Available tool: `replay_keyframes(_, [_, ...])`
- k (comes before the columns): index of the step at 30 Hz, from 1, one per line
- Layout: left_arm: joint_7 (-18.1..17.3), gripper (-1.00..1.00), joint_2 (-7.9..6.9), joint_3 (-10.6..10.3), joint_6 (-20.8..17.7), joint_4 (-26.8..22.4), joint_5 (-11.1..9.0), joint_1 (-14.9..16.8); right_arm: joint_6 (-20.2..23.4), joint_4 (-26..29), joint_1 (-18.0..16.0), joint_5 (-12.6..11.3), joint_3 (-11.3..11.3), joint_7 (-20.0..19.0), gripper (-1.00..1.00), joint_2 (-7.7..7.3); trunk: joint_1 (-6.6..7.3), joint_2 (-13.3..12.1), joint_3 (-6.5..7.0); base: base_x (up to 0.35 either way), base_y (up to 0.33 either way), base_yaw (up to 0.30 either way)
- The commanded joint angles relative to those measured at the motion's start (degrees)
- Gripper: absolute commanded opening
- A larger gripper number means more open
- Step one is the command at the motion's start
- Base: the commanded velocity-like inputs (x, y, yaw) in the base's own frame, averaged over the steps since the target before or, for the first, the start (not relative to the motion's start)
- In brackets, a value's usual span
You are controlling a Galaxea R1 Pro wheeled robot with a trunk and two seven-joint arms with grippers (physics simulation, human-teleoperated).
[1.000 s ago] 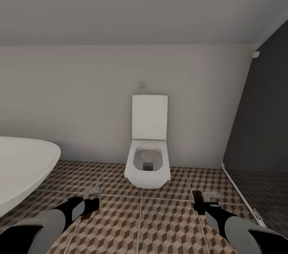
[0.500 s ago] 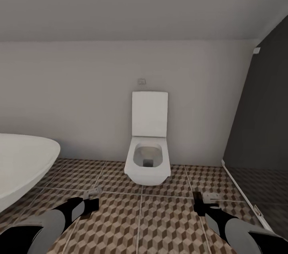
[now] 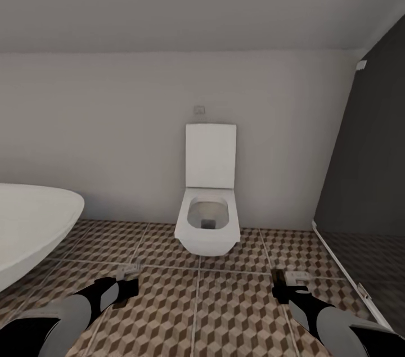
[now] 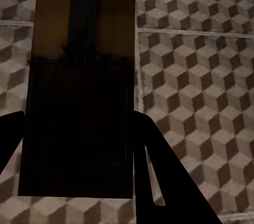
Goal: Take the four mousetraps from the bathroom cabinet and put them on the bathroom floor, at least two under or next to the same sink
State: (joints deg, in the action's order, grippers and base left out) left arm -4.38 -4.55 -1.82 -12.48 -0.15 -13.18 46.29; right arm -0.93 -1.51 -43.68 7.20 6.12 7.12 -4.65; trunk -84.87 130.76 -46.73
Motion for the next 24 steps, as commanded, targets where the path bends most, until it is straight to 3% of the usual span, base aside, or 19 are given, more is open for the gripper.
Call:
replay_keyframes(1, [-0.2, -1.0, -0.02, -0.2, -0.2, 0.0, -0.2, 0.0, -0.1, -0.2, -0.1, 0.4, 0.5, 0.2, -1.0, -0.01, -0.21, 0.4, -0.24, 0.0, 0.0, 0.0])
replay_keyframes(24, [-0.1, -1.0, -0.02, -0.2, -0.2, 0.0, -0.2, 0.0, -0.9, -0.2, -0.1, 0.4, 0.4, 0.2, -1.0, -0.01, -5.27, 9.7, -4.37, 0.0, 0.0, 0.0])
